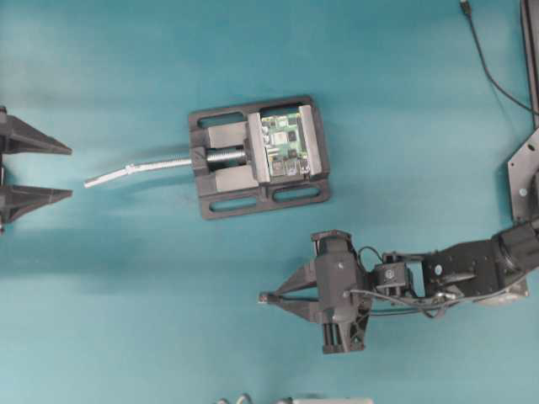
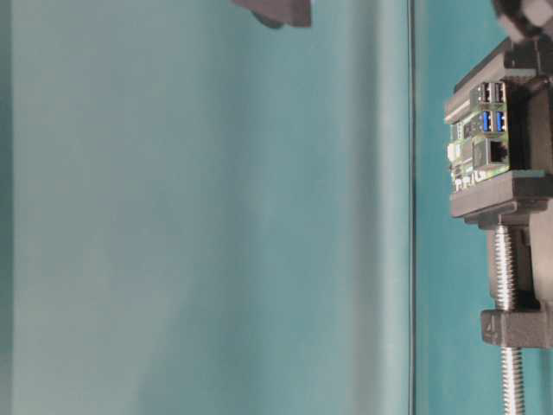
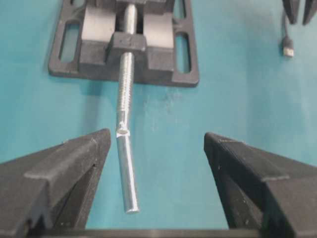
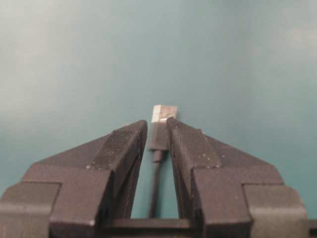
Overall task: Insert the USB into the fixed PCB.
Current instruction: 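Close the right gripper firmly on the black USB plug, then rotate and carry the USB plug with the right gripper toward the board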
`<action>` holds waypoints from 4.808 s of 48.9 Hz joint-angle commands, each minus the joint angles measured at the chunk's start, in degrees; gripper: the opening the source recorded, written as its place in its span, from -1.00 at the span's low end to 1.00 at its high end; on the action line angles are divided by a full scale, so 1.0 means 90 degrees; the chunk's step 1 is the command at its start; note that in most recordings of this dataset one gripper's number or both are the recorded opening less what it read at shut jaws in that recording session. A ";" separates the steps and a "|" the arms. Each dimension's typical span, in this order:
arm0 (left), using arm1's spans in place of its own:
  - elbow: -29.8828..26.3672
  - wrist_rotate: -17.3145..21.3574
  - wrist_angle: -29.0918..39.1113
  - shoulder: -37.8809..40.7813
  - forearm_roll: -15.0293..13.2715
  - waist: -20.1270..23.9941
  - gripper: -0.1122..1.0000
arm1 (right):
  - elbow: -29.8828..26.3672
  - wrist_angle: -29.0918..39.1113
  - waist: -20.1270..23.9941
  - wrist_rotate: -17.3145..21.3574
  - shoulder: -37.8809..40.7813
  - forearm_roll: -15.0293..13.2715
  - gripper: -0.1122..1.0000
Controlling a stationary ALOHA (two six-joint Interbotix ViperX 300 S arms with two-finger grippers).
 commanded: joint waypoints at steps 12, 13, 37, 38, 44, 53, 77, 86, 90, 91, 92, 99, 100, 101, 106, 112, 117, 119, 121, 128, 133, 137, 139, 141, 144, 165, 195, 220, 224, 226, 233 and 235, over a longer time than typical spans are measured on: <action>0.0029 0.0244 -0.0244 -0.0107 0.0088 -0.0049 0.86 | -0.0293 0.0293 0.0312 -0.0420 -0.0068 0.0986 -0.16; 0.0039 0.0254 -0.0273 -0.0107 0.0088 -0.0049 0.86 | -0.0283 0.0293 0.0312 -0.0420 -0.0068 0.1016 -0.15; 0.0605 0.0156 -0.1191 -0.0137 0.0078 -0.0049 0.86 | -0.0361 -0.0020 0.0312 -0.0439 0.0303 0.1484 0.31; 0.0605 0.0156 -0.1211 -0.0137 0.0078 -0.0049 0.86 | -0.0371 0.0000 0.0312 -0.0439 0.0332 0.1484 0.32; 0.0605 0.0156 -0.1211 -0.0137 0.0078 -0.0049 0.86 | -0.0361 -0.0020 0.0312 -0.0439 0.0391 0.1494 0.32; 0.0605 0.0156 -0.1211 -0.0137 0.0078 -0.0049 0.86 | -0.0352 -0.0039 0.0312 -0.0439 0.0381 0.1514 0.32; 0.0605 0.0156 -0.1201 -0.0137 0.0078 -0.0029 0.86 | -0.0547 0.0146 0.0371 -0.0488 0.0664 0.1484 0.32; 0.0605 0.0166 -0.1201 -0.0137 0.0078 -0.0010 0.86 | -0.0527 0.0000 0.0537 -0.0713 0.0684 0.1475 0.32; 0.0605 0.0176 -0.1201 -0.0137 0.0078 0.0000 0.86 | -0.0498 -0.0176 0.0684 -0.0937 0.0703 0.1504 0.31; 0.0605 0.0176 -0.1201 -0.0137 0.0078 0.0010 0.86 | -0.0498 -0.0195 0.0713 -0.0967 0.0703 0.1504 0.31; 0.0605 0.0176 -0.1201 -0.0137 0.0078 0.0010 0.86 | -0.0488 -0.0195 0.0723 -0.0986 0.0713 0.1504 0.31; 0.0605 0.0195 -0.1201 -0.0137 0.0078 0.0029 0.86 | -0.0439 -0.0156 0.0820 -0.1016 0.0723 0.1504 0.31; 0.0605 0.0195 -0.1201 -0.0137 0.0078 0.0029 0.86 | -0.0430 -0.0166 0.0830 -0.1016 0.0732 0.1514 0.31; 0.0605 0.0195 -0.1201 -0.0137 0.0078 0.0029 0.86 | -0.0420 -0.0166 0.0840 -0.1016 0.0732 0.1514 0.31; 0.0605 0.0195 -0.1201 -0.0137 0.0078 0.0029 0.86 | -0.0420 -0.0186 0.0859 -0.1045 0.0752 0.1514 0.31; 0.0605 0.0195 -0.1201 -0.0137 0.0078 0.0029 0.86 | -0.0420 -0.0342 0.0879 -0.1084 0.0879 0.1504 0.30; 0.0605 0.0195 -0.1201 -0.0137 0.0078 0.0029 0.86 | -0.0439 -0.0508 0.0908 -0.1143 0.1006 0.1504 0.30; 0.0605 0.0186 -0.1211 -0.0137 0.0088 0.0029 0.86 | -0.0449 -0.0566 0.0908 -0.1152 0.1055 0.1504 0.30; 0.0605 0.0186 -0.1201 -0.0137 0.0078 0.0029 0.86 | -0.0449 -0.0596 0.0918 -0.1152 0.1074 0.1514 0.29; 0.0605 0.0186 -0.1201 -0.0137 0.0078 0.0029 0.86 | -0.0420 -0.0596 0.0957 -0.1152 0.1094 0.1514 0.29; 0.0605 0.0186 -0.1201 -0.0137 0.0078 0.0029 0.86 | -0.0420 -0.0605 0.0986 -0.1152 0.1094 0.1514 0.28; 0.0605 0.0186 -0.1201 -0.0137 0.0078 0.0029 0.86 | -0.0420 -0.0596 0.1006 -0.1162 0.1094 0.1514 0.21; 0.0605 0.0186 -0.1211 -0.0137 0.0078 0.0029 0.86 | -0.0420 -0.0596 0.1016 -0.1162 0.1094 0.1514 0.15; 0.0605 0.0186 -0.1211 -0.0137 0.0078 0.0029 0.86 | -0.0420 -0.0586 0.1016 -0.1162 0.1094 0.1504 0.07; 0.0605 0.0186 -0.1201 -0.0137 0.0078 0.0029 0.86 | -0.0410 -0.0586 0.1025 -0.1152 0.1104 0.1504 -0.06; 0.0605 0.0186 -0.1201 -0.0137 0.0078 0.0029 0.86 | -0.0547 -0.0479 0.0996 -0.1104 0.1357 0.1533 -0.19; 0.0605 0.0186 -0.1211 -0.0137 0.0078 0.0029 0.86 | -0.0547 -0.0557 0.0986 -0.0723 0.1357 0.1729 -0.40; 0.0605 0.0195 -0.1201 -0.0137 0.0078 0.0029 0.86 | -0.1006 -0.2246 0.1396 -0.2451 0.1084 0.4385 -0.43; 0.0605 0.0195 -0.1201 -0.0137 0.0078 0.0029 0.86 | -0.1113 -0.2637 0.1494 -0.2783 0.1035 0.4980 -0.43; 0.0605 0.0186 -0.1201 -0.0137 0.0078 0.0029 0.86 | -0.1133 -0.2773 0.1523 -0.2881 0.1025 0.5244 -0.43; 0.0605 0.0195 -0.1201 -0.0137 0.0078 0.0029 0.86 | -0.1221 -0.3164 0.1572 -0.2881 0.1016 0.5850 -0.43; 0.0605 0.0186 -0.1201 -0.0137 0.0078 0.0029 0.86 | -0.1250 -0.3271 0.1582 -0.2881 0.1016 0.5967 -0.43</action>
